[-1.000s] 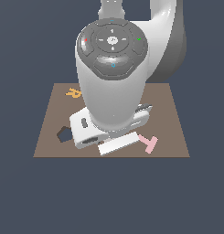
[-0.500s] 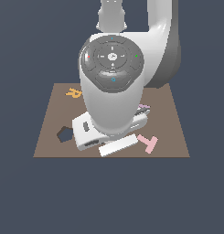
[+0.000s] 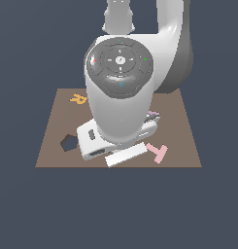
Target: Insert a designated object into the corresponding slot on a board.
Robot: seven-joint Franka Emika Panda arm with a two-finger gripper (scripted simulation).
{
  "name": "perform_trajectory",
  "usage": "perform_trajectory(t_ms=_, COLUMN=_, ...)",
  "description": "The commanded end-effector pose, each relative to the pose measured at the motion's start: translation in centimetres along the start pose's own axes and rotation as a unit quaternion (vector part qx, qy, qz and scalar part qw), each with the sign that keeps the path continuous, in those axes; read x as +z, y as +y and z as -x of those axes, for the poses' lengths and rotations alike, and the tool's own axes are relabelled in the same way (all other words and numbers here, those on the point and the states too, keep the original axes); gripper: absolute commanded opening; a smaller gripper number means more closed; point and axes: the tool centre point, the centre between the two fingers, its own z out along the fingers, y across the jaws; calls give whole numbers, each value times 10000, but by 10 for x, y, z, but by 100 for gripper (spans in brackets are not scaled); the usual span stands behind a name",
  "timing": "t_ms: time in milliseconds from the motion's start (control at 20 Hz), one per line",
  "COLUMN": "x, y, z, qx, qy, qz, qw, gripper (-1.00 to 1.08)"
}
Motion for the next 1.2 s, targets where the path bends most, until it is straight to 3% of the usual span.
perform_trajectory(t_ms=0, x=0, y=0, z=0, qx=-28, qy=0, qz=1, qw=10000, gripper=-100)
perform_trajectory(t_ms=400, x=-1, y=-5, z=4, qx=-470, qy=1, qz=1, qw=9989, gripper=-100)
perform_trajectory(t_ms=700, x=-1, y=-11, z=11, qx=-1128, qy=1, qz=2, qw=9936, gripper=-100)
perform_trajectory(t_ms=950, x=-3, y=-16, z=20, qx=-1878, qy=2, qz=3, qw=9822, gripper=-100)
perform_trajectory(t_ms=1150, x=-4, y=-21, z=29, qx=-2599, qy=2, qz=4, qw=9656, gripper=-100)
